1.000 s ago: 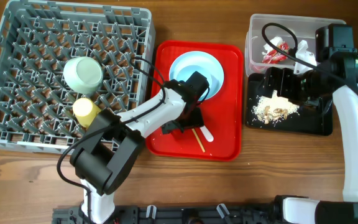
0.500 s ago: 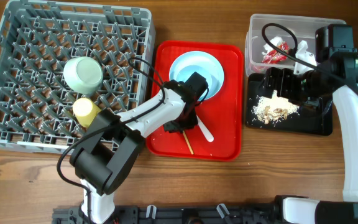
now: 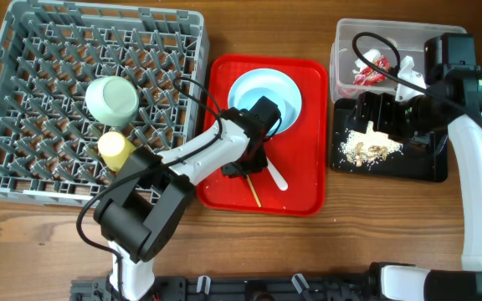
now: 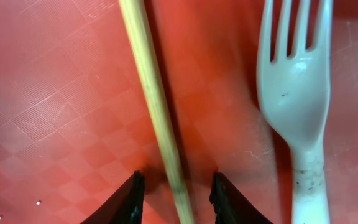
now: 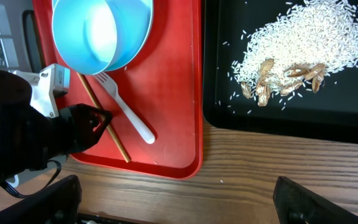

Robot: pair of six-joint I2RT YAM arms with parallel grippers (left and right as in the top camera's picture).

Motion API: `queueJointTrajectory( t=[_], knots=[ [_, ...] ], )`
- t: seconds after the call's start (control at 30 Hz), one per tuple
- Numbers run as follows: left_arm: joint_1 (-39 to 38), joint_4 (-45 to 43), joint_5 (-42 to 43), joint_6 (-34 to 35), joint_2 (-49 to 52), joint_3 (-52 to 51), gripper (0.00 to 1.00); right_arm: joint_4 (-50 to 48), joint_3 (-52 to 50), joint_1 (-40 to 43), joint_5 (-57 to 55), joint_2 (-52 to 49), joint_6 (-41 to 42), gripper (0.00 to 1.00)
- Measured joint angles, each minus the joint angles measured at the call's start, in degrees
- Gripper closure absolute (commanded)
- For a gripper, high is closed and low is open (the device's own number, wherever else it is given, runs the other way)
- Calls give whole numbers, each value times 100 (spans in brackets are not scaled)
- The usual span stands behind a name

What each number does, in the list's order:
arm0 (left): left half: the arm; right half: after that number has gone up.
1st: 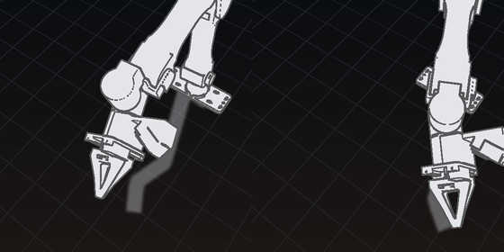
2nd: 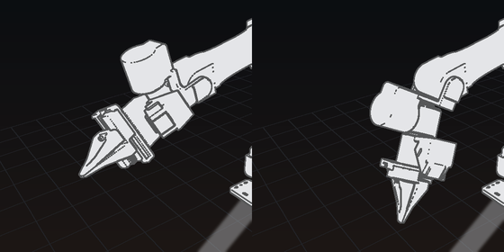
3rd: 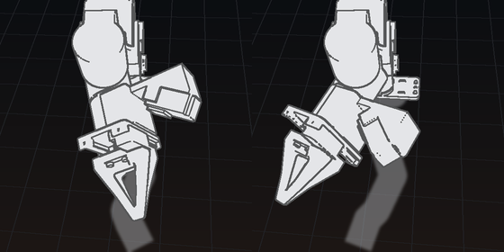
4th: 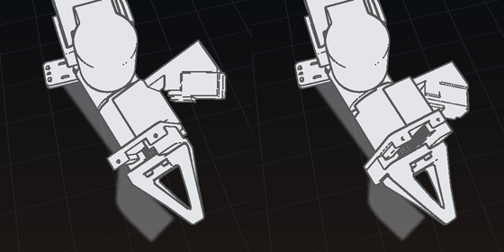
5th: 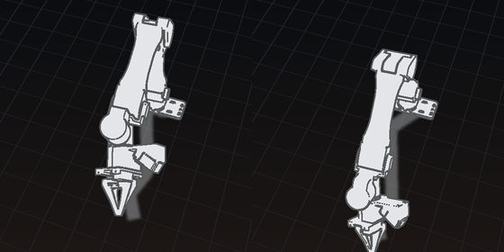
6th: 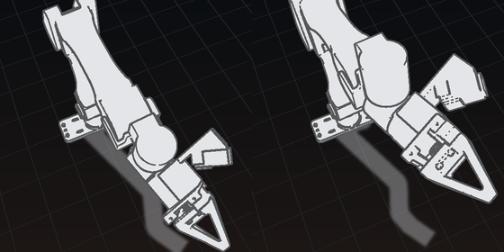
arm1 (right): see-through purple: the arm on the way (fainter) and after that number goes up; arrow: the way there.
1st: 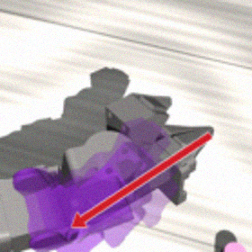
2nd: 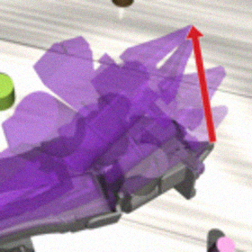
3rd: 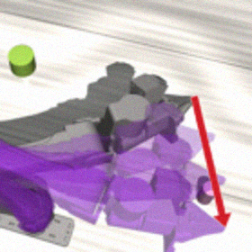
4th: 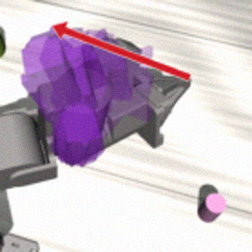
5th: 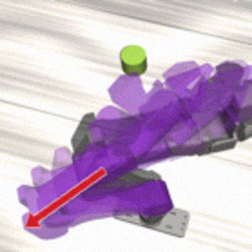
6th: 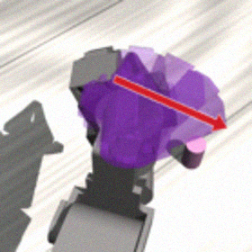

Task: Sort waste into correct bins and load items into the dishwasher rack
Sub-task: 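Reach the left gripper to the tray and grasp the wooden chopsticks, then carry the chopsticks with the left gripper into the dish rack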

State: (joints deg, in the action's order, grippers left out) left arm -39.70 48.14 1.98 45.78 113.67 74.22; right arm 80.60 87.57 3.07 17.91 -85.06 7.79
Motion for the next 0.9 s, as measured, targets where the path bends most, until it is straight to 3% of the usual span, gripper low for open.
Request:
queueJointTrajectory(
  t=[0.17, 0.27, 0.37, 0.73, 0.9],
  knots=[
    [0, -17, 0, 24, 0, -20, 66, 24, 0, 0, 0, 0, 0, 0],
    [0, -4, -20, 52, 0, -31, 86, 24, 0, 0, 0, 0, 0, 1],
    [0, -33, -35, 74, 0, -37, 95, 42, 0, 0, 0, 0, 0, 1],
    [149, -107, 90, 107, -83, -90, 96, 98, 0, 0, 0, 0, 0, 0],
    [577, -85, 20, -79, -763, -271, 96, 107, 0, 0, 0, 0, 0, 1]
  ],
)
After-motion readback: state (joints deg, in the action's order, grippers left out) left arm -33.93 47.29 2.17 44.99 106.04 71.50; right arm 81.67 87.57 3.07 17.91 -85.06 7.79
